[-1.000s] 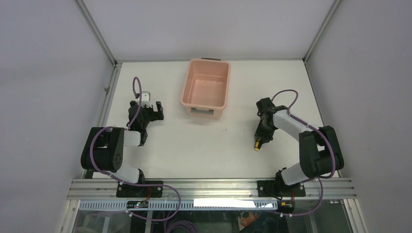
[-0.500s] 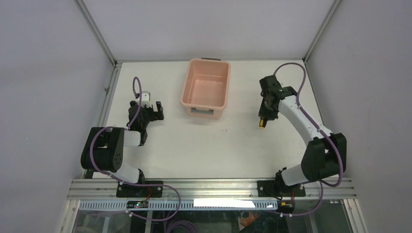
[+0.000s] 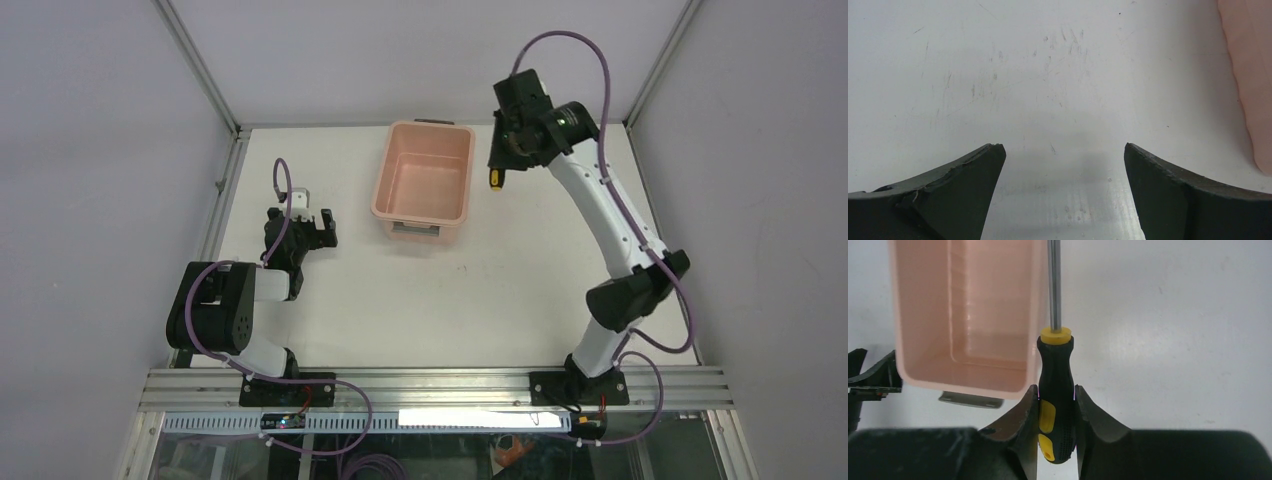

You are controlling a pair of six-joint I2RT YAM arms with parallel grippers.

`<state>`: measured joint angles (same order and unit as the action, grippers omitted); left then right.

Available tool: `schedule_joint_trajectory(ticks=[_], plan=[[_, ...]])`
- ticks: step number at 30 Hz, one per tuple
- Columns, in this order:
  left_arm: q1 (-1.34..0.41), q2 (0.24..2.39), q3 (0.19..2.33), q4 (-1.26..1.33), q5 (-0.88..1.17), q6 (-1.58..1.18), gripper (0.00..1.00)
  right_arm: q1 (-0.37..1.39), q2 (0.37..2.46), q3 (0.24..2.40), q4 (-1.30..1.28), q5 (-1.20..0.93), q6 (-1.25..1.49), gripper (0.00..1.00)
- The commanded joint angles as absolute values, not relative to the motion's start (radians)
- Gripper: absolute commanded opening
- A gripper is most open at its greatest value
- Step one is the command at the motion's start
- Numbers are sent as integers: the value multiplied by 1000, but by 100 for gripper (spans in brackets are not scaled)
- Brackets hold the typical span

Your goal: Put the screwdriver in the bin

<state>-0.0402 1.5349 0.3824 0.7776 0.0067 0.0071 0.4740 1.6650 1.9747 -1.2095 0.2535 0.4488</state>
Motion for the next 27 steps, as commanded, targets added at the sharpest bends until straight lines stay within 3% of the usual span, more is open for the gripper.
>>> schedule_joint_trajectory(ticks=[1,8,24,27], plan=[[-48,1507,383,804,13,-9,99,546,1850,2215,-1258,198,412,0],[-48,1507,383,804,14,-9,99,597,2124,2483,-1221,156,411,0],[-48,1508,383,804,14,-9,99,621,2442,2337,-979,162,399,0],[-48,1507,383,804,13,-9,99,621,2472,2342,-988,165,390,9]])
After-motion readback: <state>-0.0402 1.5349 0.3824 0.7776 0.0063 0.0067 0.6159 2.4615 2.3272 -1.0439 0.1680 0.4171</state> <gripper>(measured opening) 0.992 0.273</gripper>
